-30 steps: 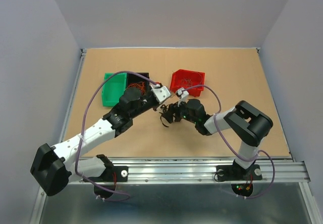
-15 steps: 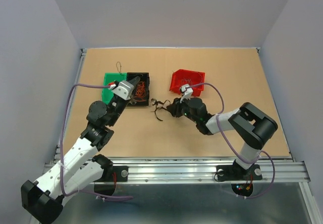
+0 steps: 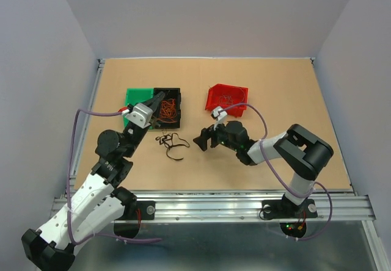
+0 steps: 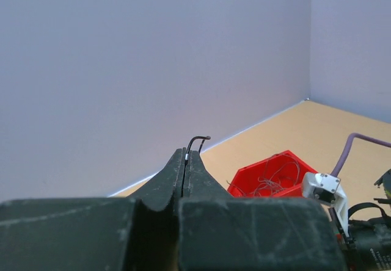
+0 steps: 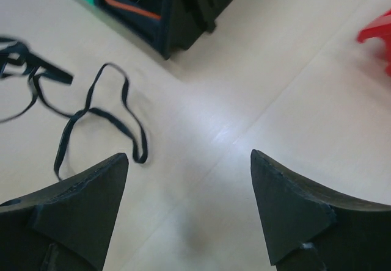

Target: Untangle the cables

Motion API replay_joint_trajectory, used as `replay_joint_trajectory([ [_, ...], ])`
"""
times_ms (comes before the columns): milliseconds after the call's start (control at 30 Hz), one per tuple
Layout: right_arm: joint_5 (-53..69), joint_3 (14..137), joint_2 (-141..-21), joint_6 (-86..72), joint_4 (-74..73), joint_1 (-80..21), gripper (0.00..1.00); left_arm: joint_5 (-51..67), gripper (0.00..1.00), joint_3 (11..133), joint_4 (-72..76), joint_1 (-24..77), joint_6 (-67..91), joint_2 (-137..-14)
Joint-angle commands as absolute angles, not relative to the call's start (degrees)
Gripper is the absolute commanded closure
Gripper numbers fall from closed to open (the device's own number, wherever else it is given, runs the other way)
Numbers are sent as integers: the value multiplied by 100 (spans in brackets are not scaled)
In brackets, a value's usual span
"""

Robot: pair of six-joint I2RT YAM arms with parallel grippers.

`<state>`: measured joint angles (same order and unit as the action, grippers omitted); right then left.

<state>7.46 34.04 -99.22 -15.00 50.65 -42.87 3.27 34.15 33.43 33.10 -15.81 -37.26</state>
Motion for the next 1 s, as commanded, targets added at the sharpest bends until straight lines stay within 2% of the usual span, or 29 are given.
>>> replay_joint_trajectory([
  [0, 1335, 3735, -10177, -959, 5537, -4614, 11, 712, 100, 3472, 3507, 3296, -1644, -3823],
  [133, 1704, 3665, -10266, -818, 6107, -4868, 0, 878, 100, 3489, 3463, 3296, -1635, -3797],
  [233, 1767, 3568, -10274, -782, 6547, -5053, 0, 975, 100, 3481, 3428, 3296, -1626, -3788],
  [467, 449, 3998, -10599, -694, 6759, -5502, 0, 1160, 100, 3533, 3331, 3296, -1617, -3762],
  [867, -640, 5202, -11899, -519, 7233, -5853, 2, 1309, 100, 3594, 3199, 3296, -1626, -3419],
  [967, -677, 5265, -12006, -440, 7225, -5889, 13, 1345, 100, 3795, 3077, 3296, -1714, -3323],
])
